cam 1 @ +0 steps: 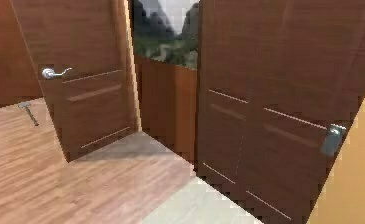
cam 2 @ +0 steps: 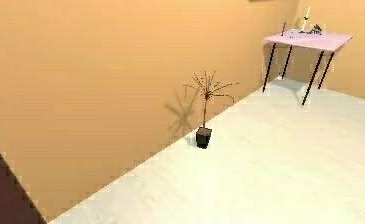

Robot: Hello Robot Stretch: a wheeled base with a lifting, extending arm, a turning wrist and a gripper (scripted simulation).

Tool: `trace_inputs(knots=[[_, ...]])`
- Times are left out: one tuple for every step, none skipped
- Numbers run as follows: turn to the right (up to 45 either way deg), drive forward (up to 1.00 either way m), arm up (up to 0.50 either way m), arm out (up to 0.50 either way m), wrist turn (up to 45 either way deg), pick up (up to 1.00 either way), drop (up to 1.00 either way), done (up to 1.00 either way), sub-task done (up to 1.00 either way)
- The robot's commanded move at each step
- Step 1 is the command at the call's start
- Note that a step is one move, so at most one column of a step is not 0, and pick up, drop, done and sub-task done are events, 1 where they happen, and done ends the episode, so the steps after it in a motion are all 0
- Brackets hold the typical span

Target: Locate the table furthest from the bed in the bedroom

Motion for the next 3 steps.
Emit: trace_inputs(knots=[[-42.0,0.00,0.00,0.00,0.0,0.00,0.00,0.00,0.00],[0.0,1.00,0.00,0.00,0.0,0.00,0.00,0.00,0.00],[-9.0,0.00,0.00,0.00,0.0,0.00,0.00,0.00,0.00]])
